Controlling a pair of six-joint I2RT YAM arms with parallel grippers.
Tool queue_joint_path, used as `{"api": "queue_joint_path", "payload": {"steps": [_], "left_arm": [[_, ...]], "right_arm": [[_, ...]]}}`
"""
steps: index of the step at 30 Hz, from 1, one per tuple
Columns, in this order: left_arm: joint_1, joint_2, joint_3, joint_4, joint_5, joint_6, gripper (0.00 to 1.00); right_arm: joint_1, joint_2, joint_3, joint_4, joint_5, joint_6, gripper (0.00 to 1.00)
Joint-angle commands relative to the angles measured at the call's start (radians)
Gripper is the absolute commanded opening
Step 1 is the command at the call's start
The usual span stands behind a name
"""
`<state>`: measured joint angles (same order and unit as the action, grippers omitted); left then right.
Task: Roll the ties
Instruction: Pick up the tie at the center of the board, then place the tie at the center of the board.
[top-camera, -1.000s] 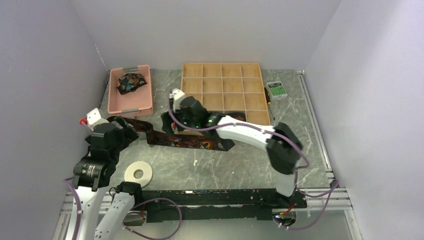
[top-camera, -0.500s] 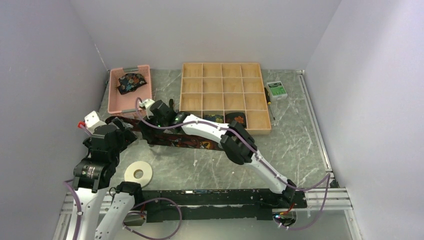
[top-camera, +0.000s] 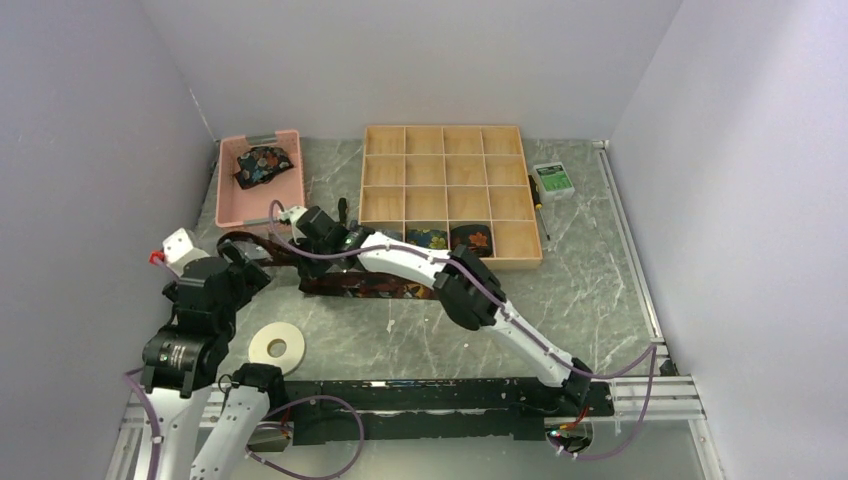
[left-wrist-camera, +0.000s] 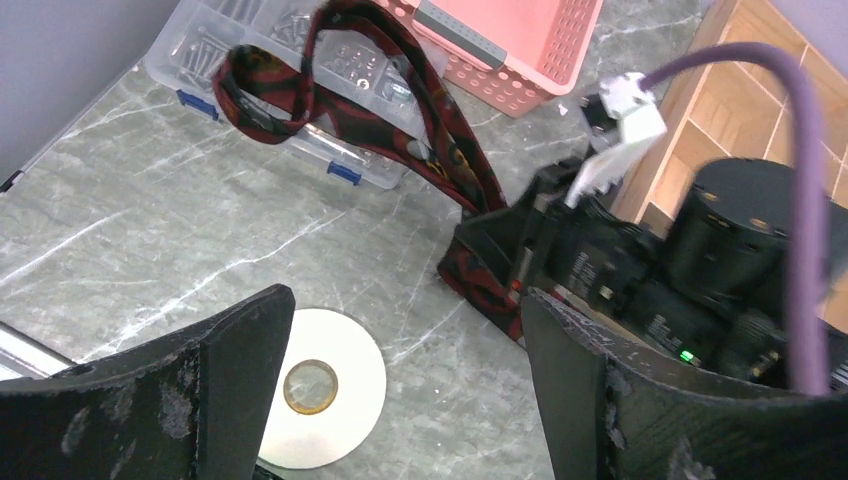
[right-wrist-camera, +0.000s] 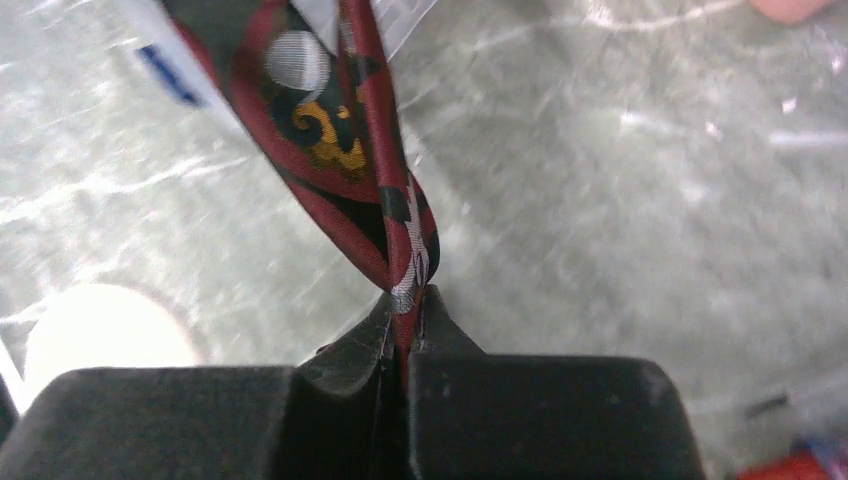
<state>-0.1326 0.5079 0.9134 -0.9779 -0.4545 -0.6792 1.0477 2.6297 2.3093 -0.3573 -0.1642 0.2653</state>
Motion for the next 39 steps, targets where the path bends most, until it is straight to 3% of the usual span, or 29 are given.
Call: {"api": "queue_joint_path", "payload": {"steps": [1, 5, 11, 19, 24, 28, 32, 35, 39], "left_arm": [[-0.003, -0.044, 0.094, -0.04, -0.035, -0.055, 0.89], [-0.004, -0.047, 0.184, -0.022, -0.013, -0.06, 0.9], [-0.004, -0.049, 0.223, 0.053, 0.109, -0.037, 0.9], [-0.006, -0.026, 0.12, 0.336, 0.589, 0.136, 0.93], [-0.006, 0.004, -0.012, 0.58, 0.866, 0.082, 0.93], [-0.006, 0.077, -0.003, 0.683, 0.967, 0.04, 0.93], [-0.006, 0.111, 0.033, 0.659, 0.962, 0.056, 0.93], [-0.006, 0.096, -0.001, 0.644, 0.947, 0.068, 0.93], [-0.006, 0.036, -0.08, 0.549, 0.857, 0.087, 0.93]], "right_arm": [[0.007, -0.332, -0.131, 0.166, -0.06, 0.039, 0.0], [0.008, -0.521, -0.168, 0.104, -0.039, 0.003, 0.0], [0.01, -0.858, -0.404, 0.037, 0.009, -0.039, 0.0], [0.015, -1.402, -0.849, -0.155, 0.172, -0.079, 0.0], [0.015, -1.64, -0.825, -0.382, 0.279, -0.058, 0.0], [0.015, -1.665, -0.571, -0.572, 0.282, -0.041, 0.0], [0.015, -1.553, -0.387, -0.697, 0.229, -0.094, 0.0], [0.015, -1.472, -0.539, -0.603, 0.157, -0.127, 0.0], [0.014, -1.423, -0.928, -0.31, 0.03, -0.152, 0.0]]}}
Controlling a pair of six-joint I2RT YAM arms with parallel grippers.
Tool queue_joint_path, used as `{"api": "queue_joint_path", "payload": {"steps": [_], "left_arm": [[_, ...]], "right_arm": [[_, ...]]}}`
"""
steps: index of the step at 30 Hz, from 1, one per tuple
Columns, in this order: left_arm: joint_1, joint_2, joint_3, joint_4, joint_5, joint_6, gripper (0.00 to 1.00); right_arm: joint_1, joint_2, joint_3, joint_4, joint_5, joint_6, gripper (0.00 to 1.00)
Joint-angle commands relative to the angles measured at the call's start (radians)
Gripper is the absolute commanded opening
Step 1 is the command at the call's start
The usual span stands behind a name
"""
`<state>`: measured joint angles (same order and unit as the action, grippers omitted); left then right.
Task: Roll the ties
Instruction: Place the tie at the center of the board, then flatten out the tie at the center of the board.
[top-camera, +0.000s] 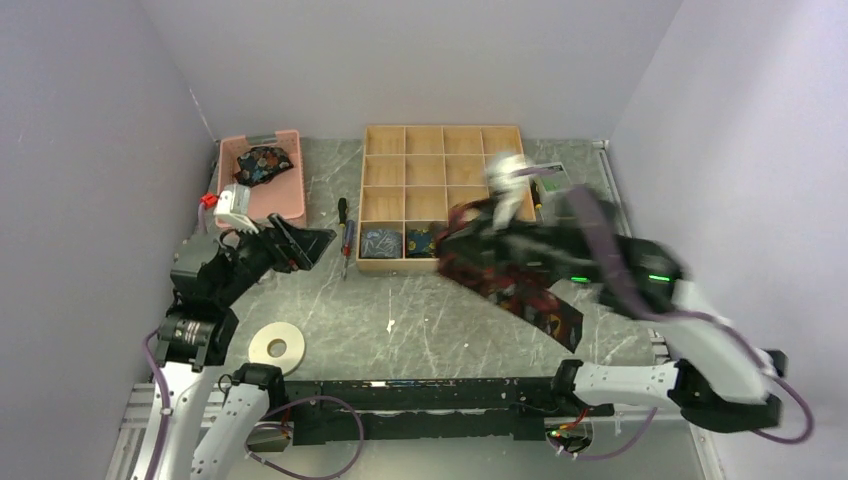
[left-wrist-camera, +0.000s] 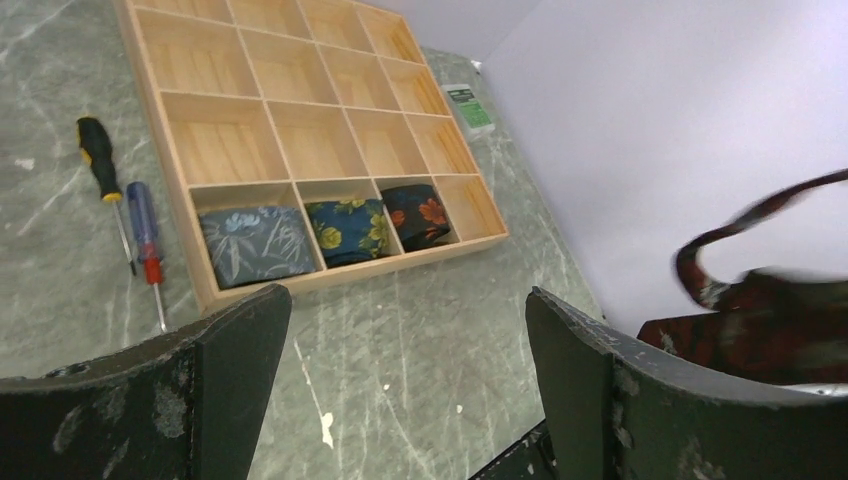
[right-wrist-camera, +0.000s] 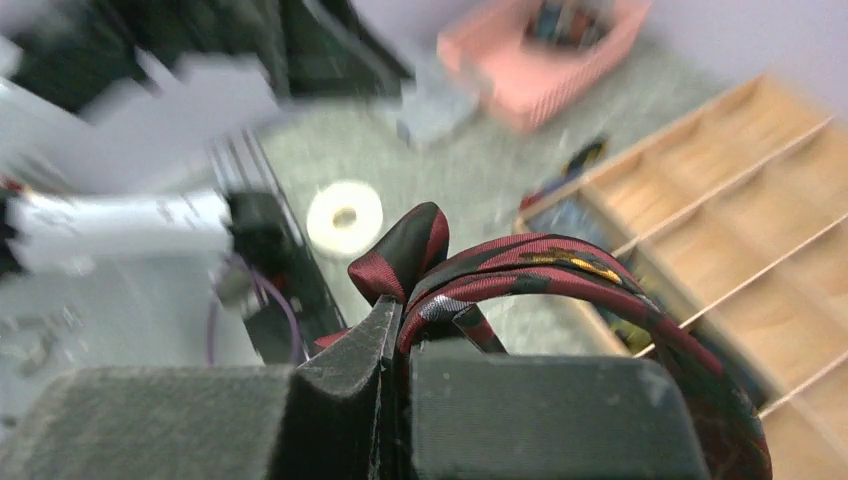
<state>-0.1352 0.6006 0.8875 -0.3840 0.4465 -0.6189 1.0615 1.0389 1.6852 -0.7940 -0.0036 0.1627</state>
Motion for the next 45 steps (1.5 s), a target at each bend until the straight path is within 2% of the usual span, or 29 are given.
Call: {"api": "queue_joint_path", "payload": {"steps": [1, 6, 9, 10, 11, 13, 15, 18, 19, 22, 24, 26, 28, 31, 33, 39, 45], "left_arm": [[-0.003, -0.088, -0.073, -0.064, -0.077, 0.023, 0.93], [-0.016, -0.292, -0.171, -0.103, -0.31, -0.067, 0.94], [-0.017, -0.338, -0.206, -0.115, -0.384, -0.09, 0.94], [-0.017, -0.341, -0.212, -0.115, -0.392, -0.088, 0.94], [-0.017, -0.339, -0.214, -0.113, -0.397, -0.086, 0.94], [-0.017, -0.323, -0.215, -0.106, -0.399, -0.073, 0.93], [-0.017, -0.287, -0.207, -0.096, -0.392, -0.054, 0.94], [-0.017, -0.188, -0.177, -0.079, -0.333, -0.013, 0.94], [-0.017, -0.143, -0.163, -0.07, -0.293, 0.007, 0.93], [-0.022, 0.001, -0.152, -0.03, -0.157, -0.001, 0.94], [-0.058, 0.059, -0.185, 0.026, -0.121, -0.042, 0.94], [-0.148, 0.075, -0.246, 0.095, -0.172, -0.085, 0.94], [-0.267, 0.105, -0.252, 0.094, -0.279, -0.092, 0.94], [-0.39, 0.167, -0.217, 0.032, -0.4, -0.074, 0.94], [-0.421, 0.198, -0.204, 0.009, -0.429, -0.075, 0.94], [-0.444, 0.217, -0.214, 0.0, -0.445, -0.111, 0.93], [-0.447, 0.142, -0.307, 0.02, -0.477, -0.15, 0.94]], "right_arm": [[0.001, 0.193, -0.368, 0.184, -0.158, -0.055, 0.0], [0.052, 0.357, -0.584, 0.372, -0.226, -0.077, 0.0], [0.113, 0.45, -0.619, 0.39, -0.162, -0.083, 0.0], [0.125, 0.469, -0.628, 0.397, -0.144, -0.078, 0.03], [0.131, 0.48, -0.638, 0.406, -0.133, -0.074, 0.09], [0.137, 0.48, -0.656, 0.416, -0.102, -0.057, 0.31], [0.137, 0.449, -0.673, 0.421, -0.054, -0.037, 0.49], [0.13, 0.369, -0.703, 0.408, 0.054, 0.003, 0.69], [0.121, 0.334, -0.718, 0.403, 0.075, 0.02, 0.71], [0.049, 0.217, -0.79, 0.411, 0.104, 0.087, 0.73], [-0.058, 0.125, -0.879, 0.438, 0.091, 0.156, 0.73], [-0.176, 0.055, -0.965, 0.474, 0.018, 0.237, 0.72], [-0.227, 0.017, -1.032, 0.494, -0.021, 0.298, 0.7], [-0.226, 0.008, -1.068, 0.428, 0.039, 0.355, 0.68], [-0.225, -0.003, -1.096, 0.398, 0.059, 0.405, 0.67], [-0.196, -0.022, -1.136, 0.267, 0.168, 0.57, 0.64], [-0.164, -0.006, -1.166, 0.227, 0.164, 0.665, 0.62]]}}
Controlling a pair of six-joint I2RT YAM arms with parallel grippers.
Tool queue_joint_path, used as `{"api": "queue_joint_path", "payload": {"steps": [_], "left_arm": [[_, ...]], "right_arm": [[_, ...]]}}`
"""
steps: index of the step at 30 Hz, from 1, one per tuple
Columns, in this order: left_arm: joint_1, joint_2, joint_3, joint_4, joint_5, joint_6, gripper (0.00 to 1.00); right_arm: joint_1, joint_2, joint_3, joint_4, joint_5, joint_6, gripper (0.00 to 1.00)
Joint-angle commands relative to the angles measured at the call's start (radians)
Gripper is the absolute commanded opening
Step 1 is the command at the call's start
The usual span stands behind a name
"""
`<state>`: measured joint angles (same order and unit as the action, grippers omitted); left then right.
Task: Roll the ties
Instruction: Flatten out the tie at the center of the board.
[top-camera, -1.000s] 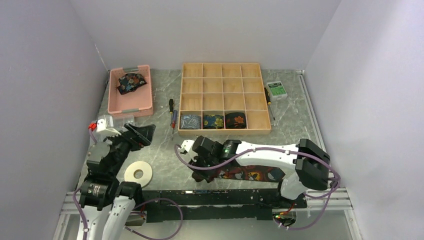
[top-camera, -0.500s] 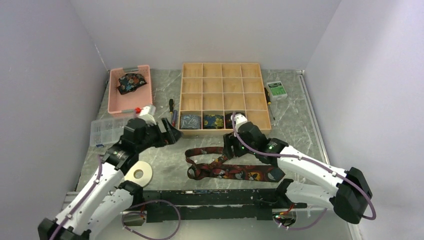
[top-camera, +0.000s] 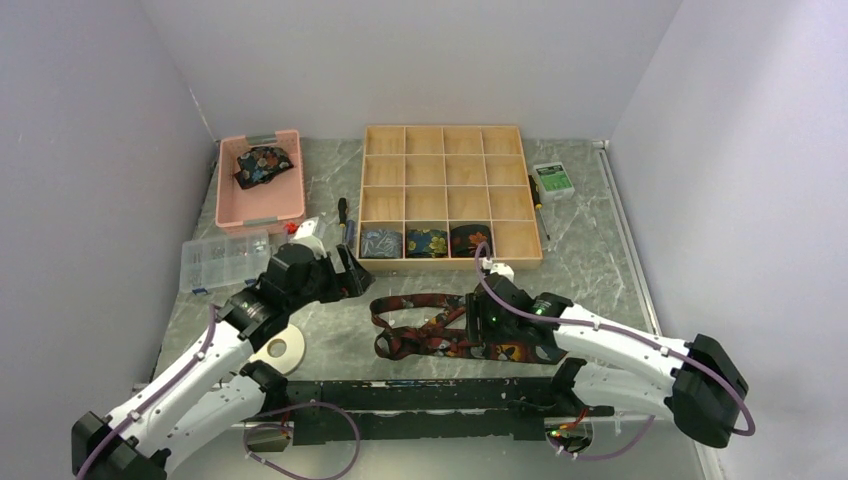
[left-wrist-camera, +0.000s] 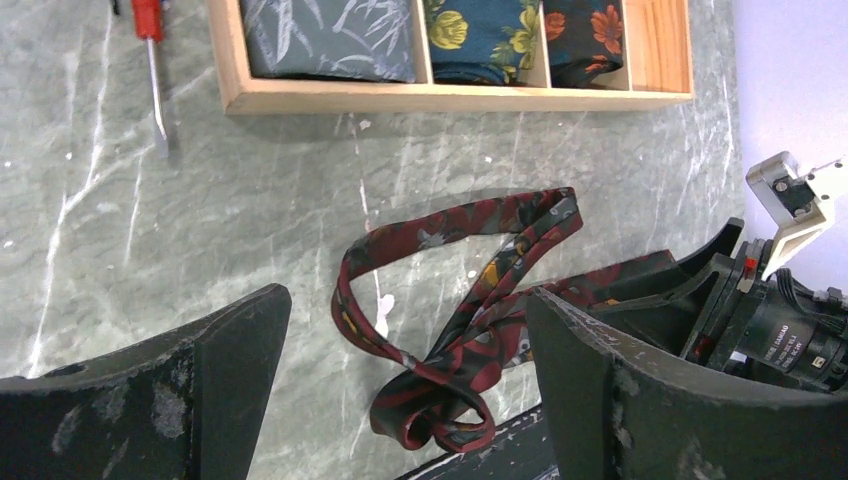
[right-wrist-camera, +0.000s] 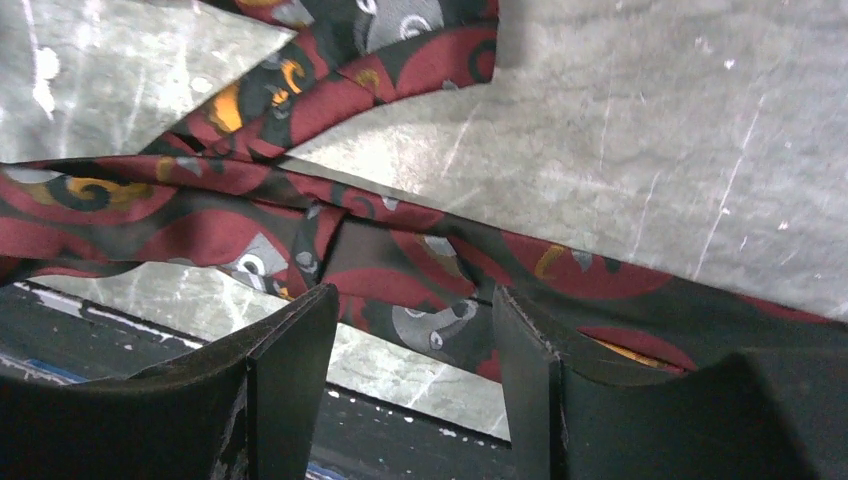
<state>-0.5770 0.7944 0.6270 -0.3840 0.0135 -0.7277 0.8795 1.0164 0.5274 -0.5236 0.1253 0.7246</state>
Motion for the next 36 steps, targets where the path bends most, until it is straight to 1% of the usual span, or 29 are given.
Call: {"api": "queue_joint_path", "payload": {"steps": [1, 5, 10, 11, 14, 15, 18, 22, 23, 26, 30, 34, 36], "left_arm": [[-0.004, -0.062, -0.062, 0.028, -0.044, -0.051, 0.94], [-0.006, -0.074, -0.09, 0.054, -0.024, -0.067, 0.94], [-0.006, -0.079, -0.074, 0.023, -0.036, -0.056, 0.93], [-0.006, -0.084, -0.078, 0.024, -0.037, -0.058, 0.93], [-0.005, -0.093, -0.088, 0.032, -0.037, -0.064, 0.93], [-0.005, -0.092, -0.091, 0.034, -0.037, -0.065, 0.93], [-0.006, -0.083, -0.094, 0.043, -0.04, -0.062, 0.94], [-0.006, -0.062, -0.09, 0.056, -0.051, -0.056, 0.94], [-0.006, -0.054, -0.089, 0.06, -0.053, -0.056, 0.94], [-0.006, -0.028, -0.086, 0.081, -0.061, -0.063, 0.93], [-0.007, 0.016, -0.099, 0.158, -0.043, -0.082, 0.93], [-0.006, 0.047, -0.111, 0.204, -0.031, -0.089, 0.94], [-0.006, 0.048, -0.114, 0.233, -0.028, -0.089, 0.93]], "right_arm": [[0.021, 0.037, -0.012, -0.031, 0.028, 0.106, 0.61], [0.026, 0.094, -0.032, 0.03, 0.011, 0.13, 0.52], [0.026, 0.108, -0.046, 0.052, 0.022, 0.142, 0.35], [0.026, 0.111, -0.052, 0.054, 0.022, 0.145, 0.3], [0.027, 0.083, -0.061, 0.025, 0.049, 0.174, 0.05], [0.028, 0.059, -0.06, 0.003, 0.063, 0.196, 0.0], [0.027, -0.049, -0.034, -0.124, 0.159, 0.27, 0.0], [0.007, -0.184, 0.038, -0.358, 0.327, 0.398, 0.0], [0.002, -0.206, 0.049, -0.385, 0.344, 0.419, 0.0], [-0.053, -0.205, 0.081, -0.47, 0.352, 0.486, 0.0], [-0.116, -0.171, 0.076, -0.583, 0.335, 0.592, 0.0], [-0.129, -0.168, 0.091, -0.687, 0.302, 0.704, 0.0], [-0.129, -0.154, 0.113, -0.725, 0.316, 0.722, 0.0]]}}
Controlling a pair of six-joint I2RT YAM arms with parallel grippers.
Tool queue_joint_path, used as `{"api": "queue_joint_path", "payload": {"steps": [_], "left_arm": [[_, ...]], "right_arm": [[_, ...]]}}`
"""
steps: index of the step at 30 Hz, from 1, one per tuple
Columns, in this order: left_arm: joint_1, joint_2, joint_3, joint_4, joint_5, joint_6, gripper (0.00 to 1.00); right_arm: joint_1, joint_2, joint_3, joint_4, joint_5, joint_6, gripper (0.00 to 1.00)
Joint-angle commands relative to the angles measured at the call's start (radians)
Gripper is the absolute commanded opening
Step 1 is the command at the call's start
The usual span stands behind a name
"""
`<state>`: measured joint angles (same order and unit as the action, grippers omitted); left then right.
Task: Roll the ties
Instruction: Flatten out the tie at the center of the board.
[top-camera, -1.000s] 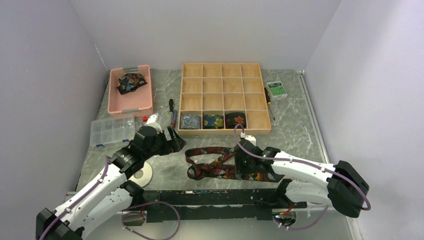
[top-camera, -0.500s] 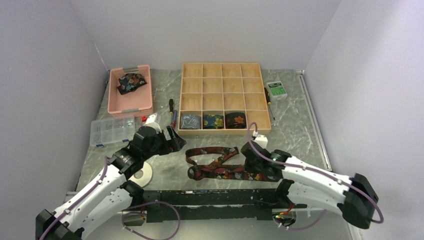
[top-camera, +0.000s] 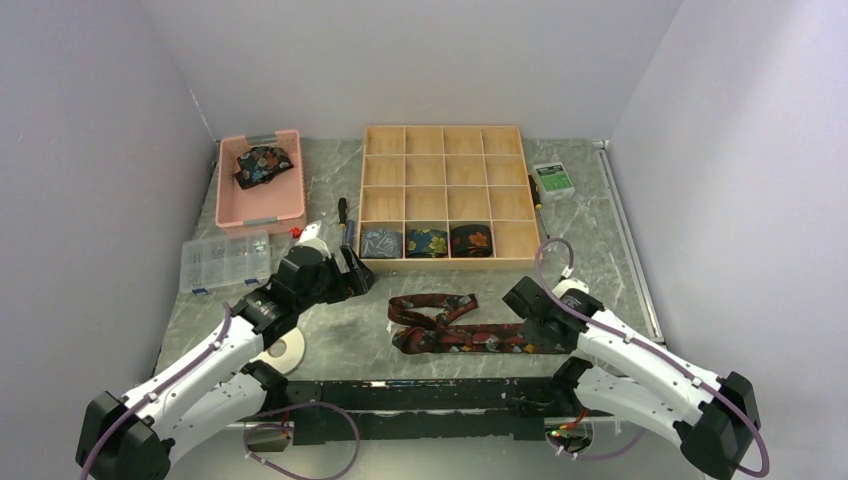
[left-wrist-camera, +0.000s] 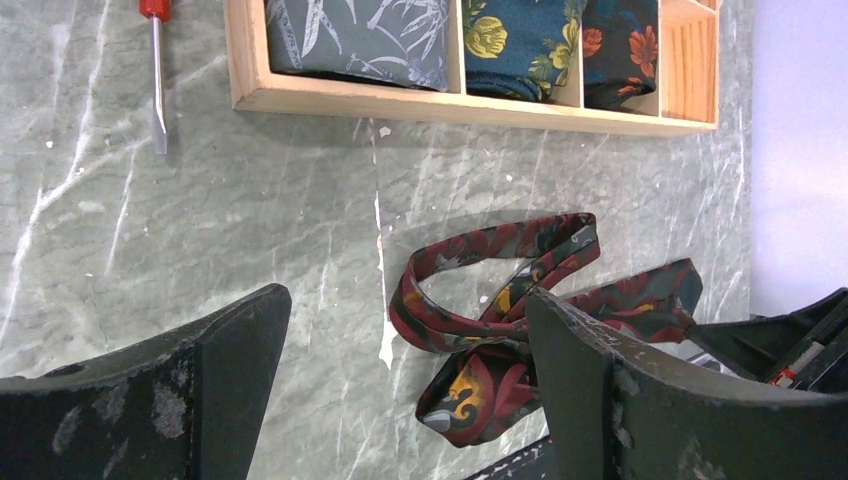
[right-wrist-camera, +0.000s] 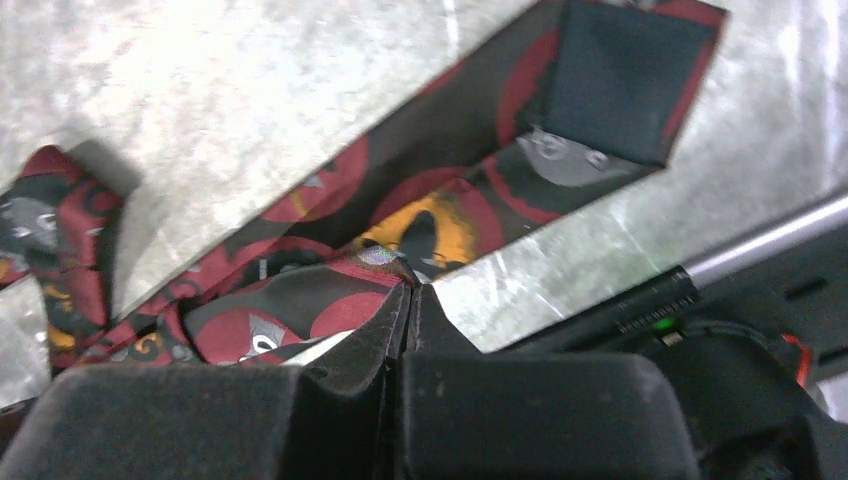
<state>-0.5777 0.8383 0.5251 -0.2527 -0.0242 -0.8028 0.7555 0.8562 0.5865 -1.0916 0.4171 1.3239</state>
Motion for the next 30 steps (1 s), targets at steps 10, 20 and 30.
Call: {"api": "queue_joint_path", "payload": {"steps": [10, 20, 30], "left_arm": [[-0.005, 0.025, -0.035, 0.14, 0.015, -0.012, 0.94], [-0.004, 0.02, -0.03, 0.097, -0.002, 0.012, 0.94], [-0.007, 0.157, 0.047, 0.062, 0.132, 0.104, 0.92]], "right_arm": [[-0.077, 0.09, 0.08, -0.231, 0.113, 0.191, 0.0], [-0.097, 0.134, 0.18, -0.189, 0.174, 0.167, 0.73], [0.002, 0.263, 0.208, 0.572, -0.232, -0.554, 0.88]]}}
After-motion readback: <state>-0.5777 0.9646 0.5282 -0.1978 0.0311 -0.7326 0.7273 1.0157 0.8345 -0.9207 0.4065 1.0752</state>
